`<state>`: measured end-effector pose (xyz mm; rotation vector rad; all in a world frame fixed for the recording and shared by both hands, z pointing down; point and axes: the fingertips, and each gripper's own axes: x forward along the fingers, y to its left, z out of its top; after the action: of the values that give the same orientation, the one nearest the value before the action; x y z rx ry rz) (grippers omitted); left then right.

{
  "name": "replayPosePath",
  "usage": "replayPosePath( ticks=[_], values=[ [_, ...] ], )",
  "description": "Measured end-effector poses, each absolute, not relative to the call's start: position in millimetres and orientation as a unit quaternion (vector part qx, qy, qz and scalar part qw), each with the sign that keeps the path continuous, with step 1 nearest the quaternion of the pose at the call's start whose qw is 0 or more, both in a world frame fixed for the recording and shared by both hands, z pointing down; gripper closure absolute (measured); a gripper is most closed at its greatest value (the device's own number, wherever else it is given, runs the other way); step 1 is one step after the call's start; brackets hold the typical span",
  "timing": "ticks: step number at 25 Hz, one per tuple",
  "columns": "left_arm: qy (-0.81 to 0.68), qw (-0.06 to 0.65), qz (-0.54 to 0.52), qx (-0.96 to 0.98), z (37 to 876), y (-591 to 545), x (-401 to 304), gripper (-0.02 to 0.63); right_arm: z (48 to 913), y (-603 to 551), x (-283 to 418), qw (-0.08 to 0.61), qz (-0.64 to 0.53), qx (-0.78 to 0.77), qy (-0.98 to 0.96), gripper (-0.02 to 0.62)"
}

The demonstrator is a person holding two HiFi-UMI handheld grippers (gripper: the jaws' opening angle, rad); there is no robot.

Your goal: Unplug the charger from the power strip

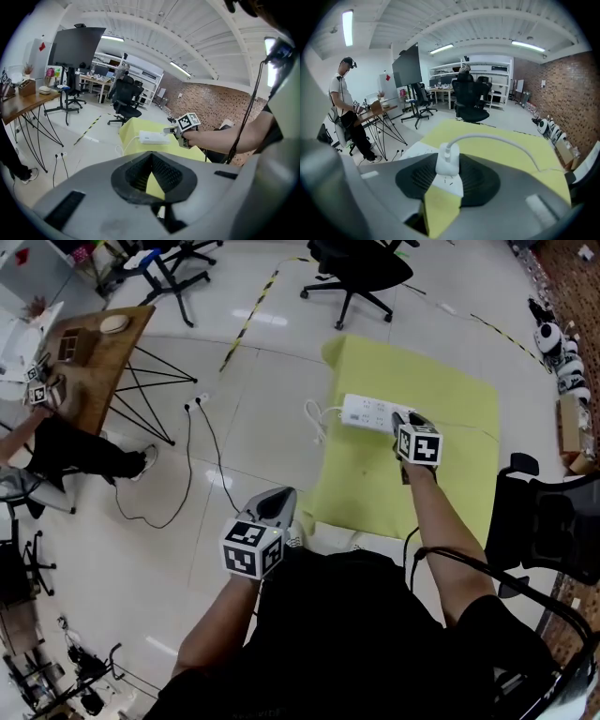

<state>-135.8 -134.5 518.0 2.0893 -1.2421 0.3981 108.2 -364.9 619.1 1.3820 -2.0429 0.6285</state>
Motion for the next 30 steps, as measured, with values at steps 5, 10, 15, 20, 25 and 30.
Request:
replayPosePath(
  ticks=[5, 10, 15, 20, 25, 30],
  values=[
    [-0.459, 0.33, 0.143, 0.812, 516.6, -133.4, -134.7, 0.601, 597.6, -344.1, 112.3, 0.277, 0.238, 0.527, -0.767, 0.457],
    [-0.451, 0.329, 0.145, 0.817, 516.9, -121.2, -148.3, 0.601, 576.1, -314.0, 79.0, 0.242, 0.25, 0.507, -0.788, 0.457],
    [-0.441, 0.325, 0.156, 0.822, 520.8, -111.9, -163.7, 0.6, 569.0, -288.3, 49.1, 0.227, 0.252, 0.495, -0.8, 0.457],
    [-0.432, 0.32, 0.157, 0.829, 515.5, -110.0, -156.8, 0.601, 561.5, -262.3, 42.4, 0.219, 0.259, 0.486, -0.805, 0.457],
    [-0.414, 0.316, 0.159, 0.839, 515.6, -114.8, -134.7, 0.601, 561.4, -237.0, 52.9, 0.215, 0.275, 0.478, -0.806, 0.457],
    [-0.4, 0.314, 0.161, 0.846, 516.6, -119.3, -130.9, 0.601, 566.9, -210.8, 52.4, 0.214, 0.299, 0.473, -0.801, 0.457]
  ],
)
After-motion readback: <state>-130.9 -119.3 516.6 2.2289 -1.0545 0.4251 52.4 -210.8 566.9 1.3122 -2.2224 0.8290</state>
